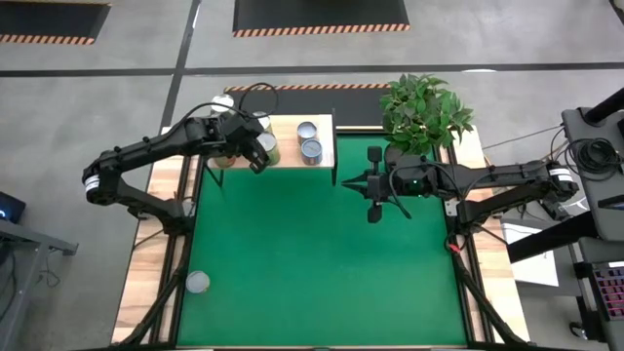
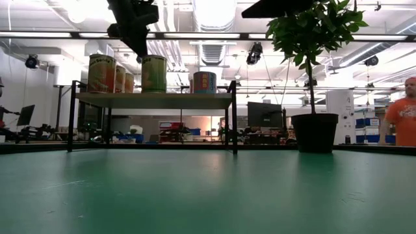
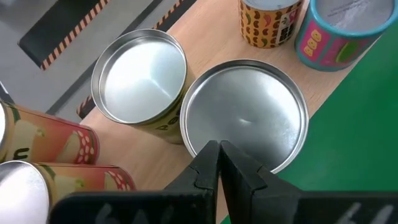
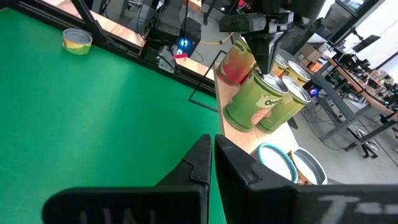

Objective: Pick and place cans onto a shelf
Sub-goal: Put the light green can on the shelf aligned with the light green can

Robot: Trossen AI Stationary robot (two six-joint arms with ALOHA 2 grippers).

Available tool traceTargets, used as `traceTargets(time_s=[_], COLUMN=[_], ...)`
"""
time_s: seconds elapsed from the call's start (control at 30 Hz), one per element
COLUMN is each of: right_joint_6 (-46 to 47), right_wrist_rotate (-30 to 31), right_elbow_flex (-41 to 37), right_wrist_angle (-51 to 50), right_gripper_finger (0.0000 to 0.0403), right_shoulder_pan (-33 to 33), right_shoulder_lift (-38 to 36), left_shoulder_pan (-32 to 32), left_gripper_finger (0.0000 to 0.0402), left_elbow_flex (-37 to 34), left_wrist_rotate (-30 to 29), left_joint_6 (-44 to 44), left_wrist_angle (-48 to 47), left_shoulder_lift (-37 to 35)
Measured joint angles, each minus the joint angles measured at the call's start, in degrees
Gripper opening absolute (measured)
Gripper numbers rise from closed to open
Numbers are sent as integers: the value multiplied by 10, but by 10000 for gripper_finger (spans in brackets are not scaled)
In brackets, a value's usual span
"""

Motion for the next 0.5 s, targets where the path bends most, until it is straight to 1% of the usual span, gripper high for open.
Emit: traceTargets(time_s=[0.5], right_joint_6=[0], right_wrist_rotate=[0], right_elbow_flex=[0], right_wrist_angle=[-1], right_gripper_finger=[9], right_shoulder_pan=[0], right_shoulder_lift=[0], left_shoulder_pan=[-3], left_gripper_finger=[0], left_elbow_flex=[0], left_wrist_rotate=[2], left_joint_6=[-44], left_wrist_angle=[1], left_shoulder_lift=[-11])
